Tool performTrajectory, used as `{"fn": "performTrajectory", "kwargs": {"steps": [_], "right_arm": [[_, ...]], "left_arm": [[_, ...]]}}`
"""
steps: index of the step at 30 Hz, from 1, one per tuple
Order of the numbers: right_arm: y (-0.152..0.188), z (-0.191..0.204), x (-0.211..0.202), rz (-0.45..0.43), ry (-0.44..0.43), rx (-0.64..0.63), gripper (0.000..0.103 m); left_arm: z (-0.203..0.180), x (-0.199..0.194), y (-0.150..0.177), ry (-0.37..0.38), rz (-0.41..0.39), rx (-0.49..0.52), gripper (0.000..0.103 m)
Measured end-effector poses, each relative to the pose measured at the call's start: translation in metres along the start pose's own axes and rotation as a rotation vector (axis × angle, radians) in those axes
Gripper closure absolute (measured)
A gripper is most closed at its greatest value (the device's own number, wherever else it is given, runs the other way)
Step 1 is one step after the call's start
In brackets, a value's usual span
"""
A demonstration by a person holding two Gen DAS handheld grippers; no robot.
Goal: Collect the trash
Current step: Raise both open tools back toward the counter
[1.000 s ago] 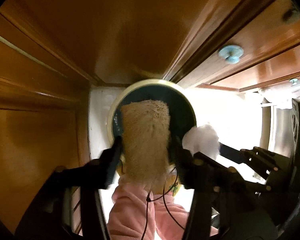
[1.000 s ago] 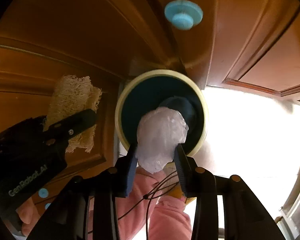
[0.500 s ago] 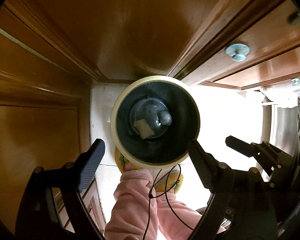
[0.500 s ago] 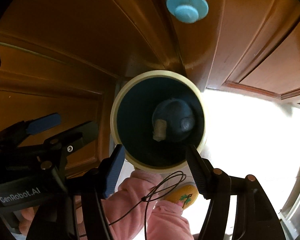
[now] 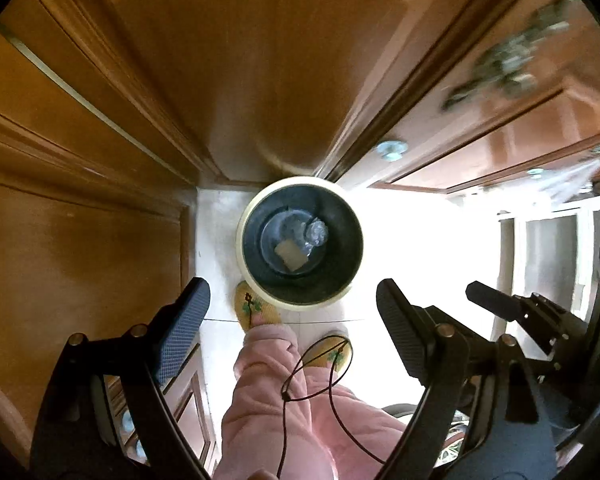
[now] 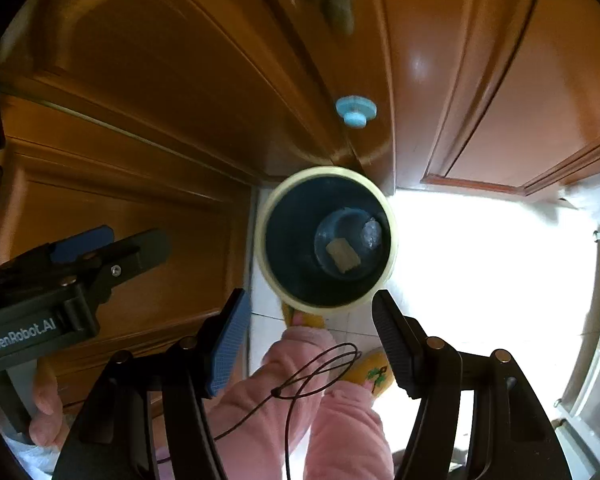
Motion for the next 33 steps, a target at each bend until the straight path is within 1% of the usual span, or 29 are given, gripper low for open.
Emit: {"fn": "performTrajectory", "kwargs": {"steps": [3, 4, 8, 14, 16, 20, 25, 27, 29, 33], "right_arm": [[0.011, 0.011, -0.041, -0.030, 0.002, -0.014, 0.039], [0.015, 0.017, -0.061, -0.046, 0.002, -0.024, 0.039], [0.028, 0.034, -0.124, -0.099, -0.004, -0.062, 0.038], [0.040, 0.060, -0.217, -0.218, 0.005, -0.136, 0.038], [0.044, 0.066, -0.248, -0.267, 0.009, -0.155, 0.035], [0.052, 0.075, -0.293, -0.334, 0.019, -0.178, 0.034], [0.052, 0.076, -0.334, -0.400, 0.047, -0.226, 0.034], [0.053, 0.077, -0.352, -0.424, 0.047, -0.233, 0.034], [0.049, 0.081, -0.361, -0.444, 0.043, -0.231, 0.034], [0.039, 0.080, -0.385, -0.485, 0.028, -0.227, 0.034]], "left_arm": [[-0.009, -0.046, 0.006, 0.001, -0.043, 0.028, 0.020], [-0.010, -0.058, 0.007, 0.001, -0.055, 0.038, 0.020], [-0.024, -0.119, 0.013, -0.026, -0.144, 0.092, 0.020], [-0.048, -0.205, 0.016, -0.033, -0.278, 0.150, 0.020], [-0.052, -0.237, 0.021, -0.040, -0.316, 0.163, 0.020], [-0.062, -0.287, 0.022, -0.036, -0.392, 0.174, 0.020], [-0.072, -0.347, 0.023, -0.055, -0.475, 0.180, 0.020], [-0.071, -0.365, 0.021, -0.067, -0.503, 0.179, 0.020], [-0.069, -0.383, 0.022, -0.073, -0.527, 0.170, 0.020], [-0.061, -0.404, 0.020, -0.075, -0.558, 0.154, 0.020]]}}
Point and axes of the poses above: each gripper's, at about its wrist camera, not at the fingertips, and x roughly the way its jaws point, z to its left, y to its underside, the point moved 8 cm from there along x, roughly the way its jaws point, and after that the axes turned 11 degrees about z, right-handed, at the moved point
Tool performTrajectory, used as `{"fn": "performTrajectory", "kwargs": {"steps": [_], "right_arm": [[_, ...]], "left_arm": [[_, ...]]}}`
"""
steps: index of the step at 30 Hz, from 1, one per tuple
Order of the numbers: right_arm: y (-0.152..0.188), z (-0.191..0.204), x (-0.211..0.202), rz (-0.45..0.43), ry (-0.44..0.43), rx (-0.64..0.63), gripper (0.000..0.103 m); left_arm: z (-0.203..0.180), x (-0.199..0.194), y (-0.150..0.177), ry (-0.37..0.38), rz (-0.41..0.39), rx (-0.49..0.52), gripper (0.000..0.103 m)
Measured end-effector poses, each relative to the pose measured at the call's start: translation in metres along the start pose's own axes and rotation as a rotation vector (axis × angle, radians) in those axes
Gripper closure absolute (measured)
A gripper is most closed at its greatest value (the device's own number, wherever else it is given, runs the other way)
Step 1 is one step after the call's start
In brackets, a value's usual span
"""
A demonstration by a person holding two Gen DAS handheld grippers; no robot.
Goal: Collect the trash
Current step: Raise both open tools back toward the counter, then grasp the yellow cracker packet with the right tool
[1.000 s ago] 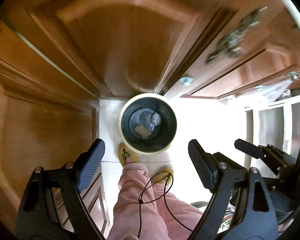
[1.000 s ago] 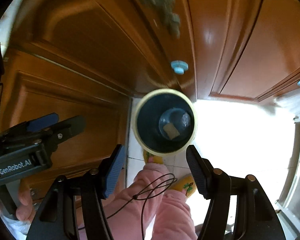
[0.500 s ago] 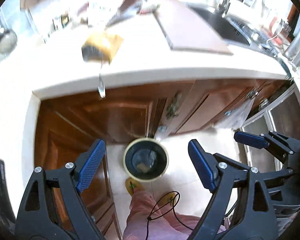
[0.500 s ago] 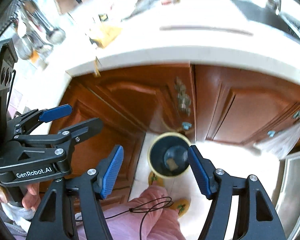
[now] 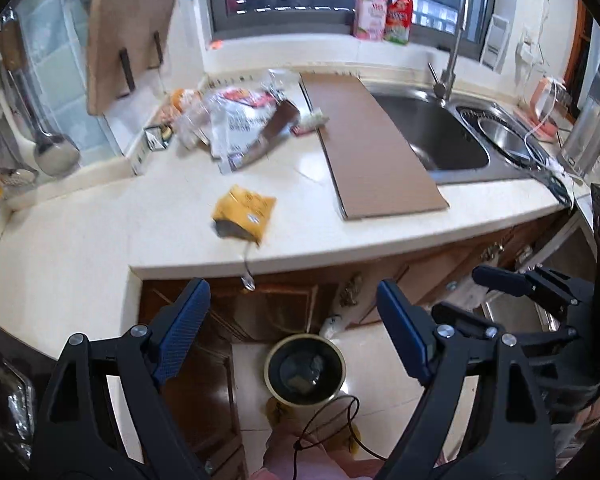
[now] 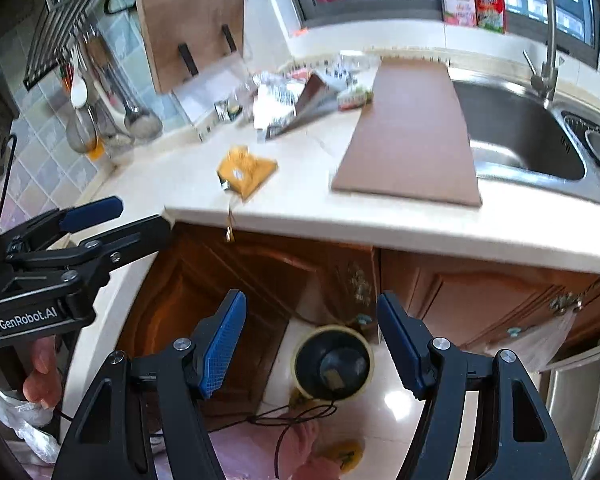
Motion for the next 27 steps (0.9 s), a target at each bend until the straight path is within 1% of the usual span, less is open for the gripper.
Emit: {"fn": "performTrajectory", "kwargs": {"steps": [3, 8, 14, 16, 18, 21, 24, 27], "right_arm": [[-0.020, 0.000, -0.014, -0.025, 0.002, -0.008, 0.034], [-0.064, 0.008, -0.017, -0.050, 0.015, -0.025, 0.034], [-0.133, 0.026, -0.010, -0.071, 0.005, -0.045, 0.034], [-0.157, 0.034, 0.000, -0.069, 0.008, -0.067, 0.034], [-0.176, 0.044, 0.014, -0.056, 0.011, -0.093, 0.034], [-0.196, 0.059, 0.044, -0.019, 0.005, -0.133, 0.034], [-0.206, 0.077, 0.079, 0.030, -0.009, -0.188, 0.034], [-0.207, 0.090, 0.113, 0.077, -0.003, -0.235, 0.034]], "left_arm": [[0.014, -0.011, -0.013, -0.016, -0.019, 0.001, 0.020], [0.044, -0.013, -0.043, -0.047, -0.024, 0.005, 0.020], [0.085, 0.006, -0.086, -0.093, 0.001, 0.033, 0.020], [0.097, 0.018, -0.098, -0.102, 0.021, 0.045, 0.020], [0.110, 0.034, -0.108, -0.093, 0.056, 0.057, 0.020], [0.133, 0.060, -0.119, -0.082, 0.111, 0.074, 0.020], [0.151, 0.080, -0.124, -0.082, 0.135, 0.091, 0.020], [0.162, 0.097, -0.125, -0.069, 0.155, 0.106, 0.020]]}}
Point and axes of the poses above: each gripper's, at about its wrist camera, not at the fingertips, and x roughly the way its jaws point, z to its left, y to its underside, the point moved 8 cm from there along x, roughly the way its jaws point, and after that the axes turned 11 degrees about z, right-handed, at the moved point
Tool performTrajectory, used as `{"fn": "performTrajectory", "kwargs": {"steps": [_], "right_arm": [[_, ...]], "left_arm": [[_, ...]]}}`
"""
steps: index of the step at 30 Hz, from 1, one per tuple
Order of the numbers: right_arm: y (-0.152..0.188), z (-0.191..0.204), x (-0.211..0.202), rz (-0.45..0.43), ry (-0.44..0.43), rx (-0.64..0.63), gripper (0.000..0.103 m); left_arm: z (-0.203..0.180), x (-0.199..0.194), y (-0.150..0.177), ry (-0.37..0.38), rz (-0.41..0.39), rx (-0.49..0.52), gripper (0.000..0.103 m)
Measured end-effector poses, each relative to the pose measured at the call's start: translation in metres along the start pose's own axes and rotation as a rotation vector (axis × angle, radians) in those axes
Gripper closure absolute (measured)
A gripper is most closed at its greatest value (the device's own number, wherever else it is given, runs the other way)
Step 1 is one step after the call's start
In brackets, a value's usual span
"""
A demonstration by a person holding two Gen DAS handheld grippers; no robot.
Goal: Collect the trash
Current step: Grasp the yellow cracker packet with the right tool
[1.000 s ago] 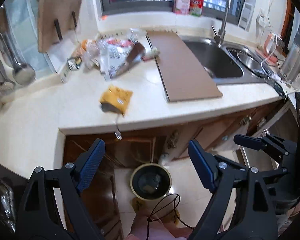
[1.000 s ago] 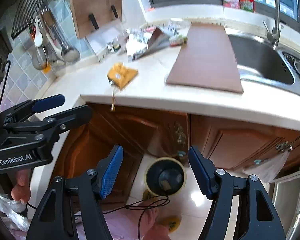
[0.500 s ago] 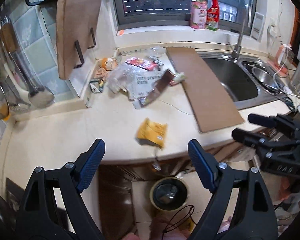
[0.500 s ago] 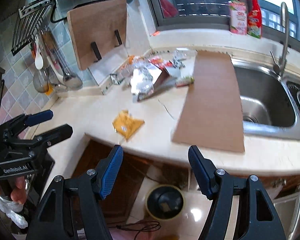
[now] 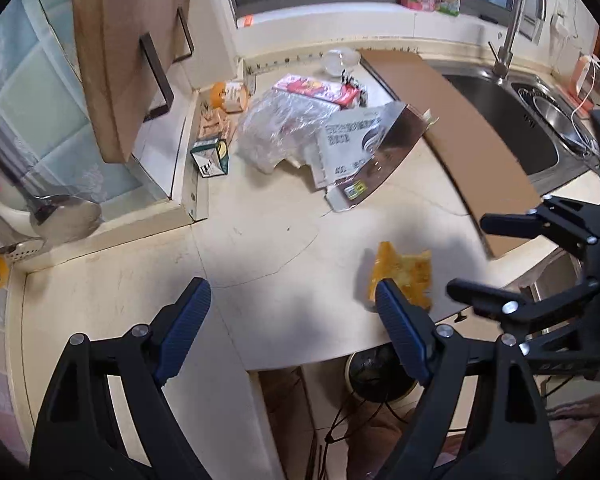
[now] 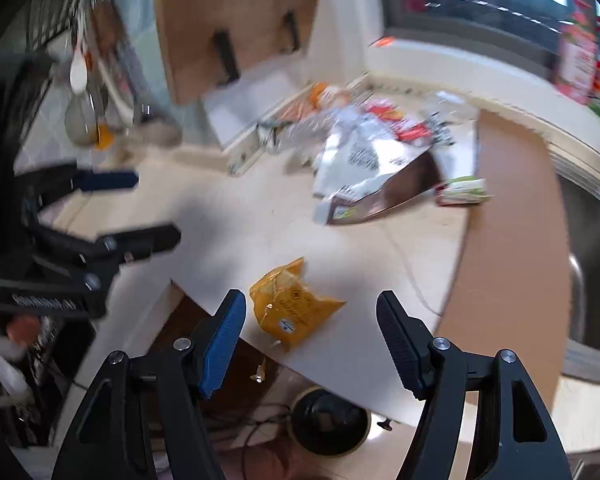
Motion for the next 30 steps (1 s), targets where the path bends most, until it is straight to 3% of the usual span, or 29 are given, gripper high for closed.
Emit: {"fn": "performTrajectory", "kwargs": {"steps": [4, 12, 15, 16, 21, 30], "right_arm": [[-0.004, 0.009, 0.047, 0.081, -0.003, -0.039, 0.034], [-0.005, 0.022, 0.106, 0.151, 0.047, -0.130, 0.035], [-0.009, 0.020, 0.120, 0.177, 0.047, -0.127, 0.056], [-0.009, 0.019, 0.125, 0.193, 0.041, -0.121, 0.059], [-0.010, 0.011, 0.126, 0.182, 0.043, -0.081, 0.070], [-0.005, -0.046, 0.084, 0.090, 0.066, 0.199, 0.074]], "left_arm": [[0.006, 0.020, 0.003, 0.023, 0.033, 0.015, 0.020], [0.009, 0.042, -0.002, 0.087, 0.049, 0.025, 0.020], [0.009, 0.044, -0.009, 0.105, 0.043, 0.030, 0.020], [0.008, 0.044, -0.011, 0.112, 0.041, 0.034, 0.020], [-0.003, 0.044, -0.026, 0.116, 0.010, 0.076, 0.020], [-0.057, 0.044, -0.064, 0.151, -0.057, 0.181, 0.020]]}}
Point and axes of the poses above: each gripper's, at about its wrist camera, not at the fingertips, and x roughly the way its jaws point, z to its left, y to its underside, the point moved 8 cm from there along x, roughly the way its jaws point, and after that the axes turned 11 degrees about z, right-handed, at the moved point
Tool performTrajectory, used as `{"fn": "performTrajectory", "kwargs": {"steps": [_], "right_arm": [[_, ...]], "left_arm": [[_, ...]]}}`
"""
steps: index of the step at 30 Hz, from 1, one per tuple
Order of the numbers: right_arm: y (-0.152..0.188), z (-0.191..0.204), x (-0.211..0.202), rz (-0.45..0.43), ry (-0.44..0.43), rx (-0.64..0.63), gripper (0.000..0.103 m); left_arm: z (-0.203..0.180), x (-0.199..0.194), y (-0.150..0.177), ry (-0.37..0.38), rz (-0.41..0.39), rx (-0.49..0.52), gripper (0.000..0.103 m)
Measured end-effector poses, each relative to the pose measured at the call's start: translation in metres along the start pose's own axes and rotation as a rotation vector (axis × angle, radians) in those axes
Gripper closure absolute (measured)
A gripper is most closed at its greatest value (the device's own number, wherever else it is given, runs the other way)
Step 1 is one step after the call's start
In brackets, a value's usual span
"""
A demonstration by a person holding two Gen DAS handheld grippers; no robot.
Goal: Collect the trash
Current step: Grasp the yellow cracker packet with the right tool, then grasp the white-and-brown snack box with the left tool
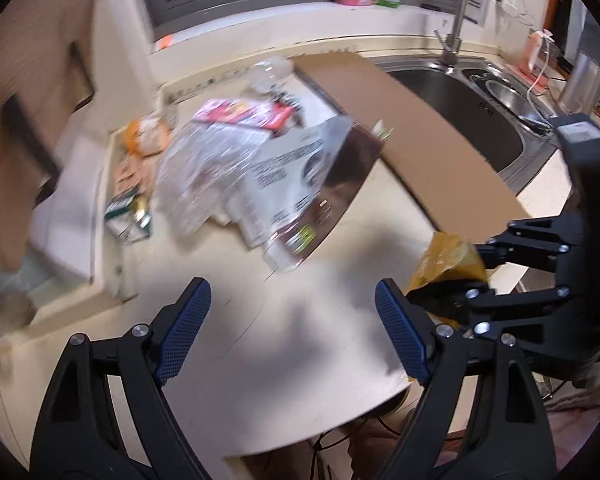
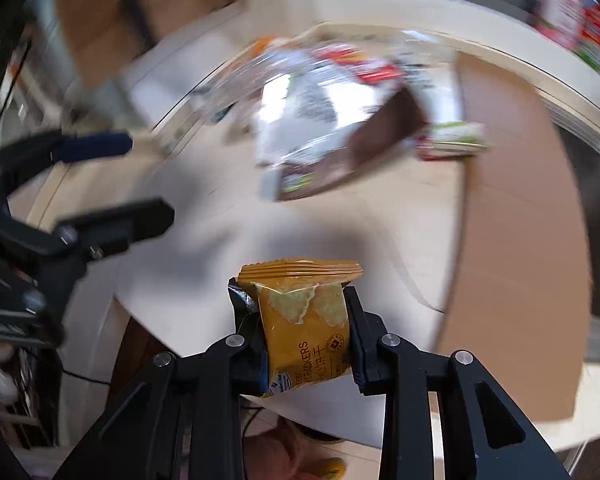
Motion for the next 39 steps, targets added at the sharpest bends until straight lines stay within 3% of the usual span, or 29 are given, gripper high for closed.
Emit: {"fn": "performTrajectory", "kwargs": {"steps": [9, 19, 23, 25, 31, 39], "right_arm": [[0.008, -0.078, -0.053, -0.104, 0.016, 0.254, 0.074], [0.018, -0.109, -0.062, -0.135, 0.000, 0.356, 0.074], [0.019, -0.114, -0.057, -0.131, 0.007, 0.367, 0.074], [0.018, -0.117, -0.054, -0.130, 0.014, 0.377, 0.074], [0.010, -0.134, -0.045, -0.137, 0.008, 0.427, 0.074], [0.002, -0.136, -0.038, -0.138, -0.006, 0.431, 0.075]], "left_arm": [[-0.028, 0.025, -0.053, 0.045, 0.001, 0.011, 0.020], [-0.050, 0.072, -0.091, -0.099, -0.010, 0.085, 0.020], [-0.056, 0.091, -0.103, -0.111, -0.009, 0.083, 0.021], [-0.057, 0.097, -0.107, -0.109, -0.011, 0.073, 0.028], [-0.058, 0.112, -0.112, -0.097, 0.019, 0.039, 0.063], [-0.054, 0.095, -0.109, -0.084, -0.034, 0.003, 0.075]]}}
Point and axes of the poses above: each gripper's, at about its wrist camera, not at the fingertips, and x roughly the way its jaws point, z to its left, y to its underside, the point moved 8 cm from there along x, roughly the way its jaws point, and after that the axes turned 11 degrees about z, right-handed, at the moved point
